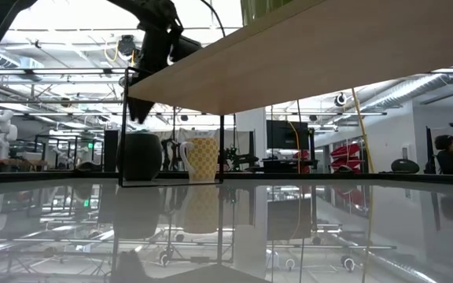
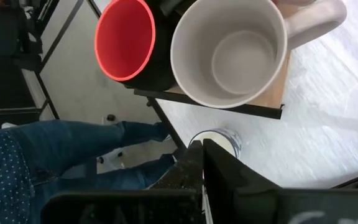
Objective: Place coffee mugs
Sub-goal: Put the black mug on the shelf
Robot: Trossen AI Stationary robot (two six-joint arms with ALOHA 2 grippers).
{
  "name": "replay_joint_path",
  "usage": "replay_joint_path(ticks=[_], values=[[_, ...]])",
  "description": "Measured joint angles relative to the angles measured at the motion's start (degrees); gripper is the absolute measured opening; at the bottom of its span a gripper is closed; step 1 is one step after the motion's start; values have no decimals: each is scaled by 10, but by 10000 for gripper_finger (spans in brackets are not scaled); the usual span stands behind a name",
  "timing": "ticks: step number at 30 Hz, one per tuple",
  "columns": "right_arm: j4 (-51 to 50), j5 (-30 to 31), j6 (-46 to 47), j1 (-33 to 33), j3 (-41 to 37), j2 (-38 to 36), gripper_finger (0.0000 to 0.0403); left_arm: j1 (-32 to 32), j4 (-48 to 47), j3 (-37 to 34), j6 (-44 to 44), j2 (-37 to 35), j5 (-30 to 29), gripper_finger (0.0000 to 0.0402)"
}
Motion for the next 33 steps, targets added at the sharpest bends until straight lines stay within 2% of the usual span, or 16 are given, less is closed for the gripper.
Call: replay_joint_path(ticks=[2,5,11,20,28,33], values=[[-1,0,-2,0,0,0,0,-4,47,-6,16,0,0,280],[-1,0,1,0,0,0,0,-4,80,-25,24,0,2,287],[-1,11,15,0,0,0,0,-3,104,-88,23,0,2,262],[-3,17,4,0,0,0,0,-7,169,-172,35,0,0,190],[-4,17,0,0,0,0,0,-26,162,-161,46,-1,2,73],[-8,17,-3,0,0,0,0,-43,135,-136,46,-40,4,17]])
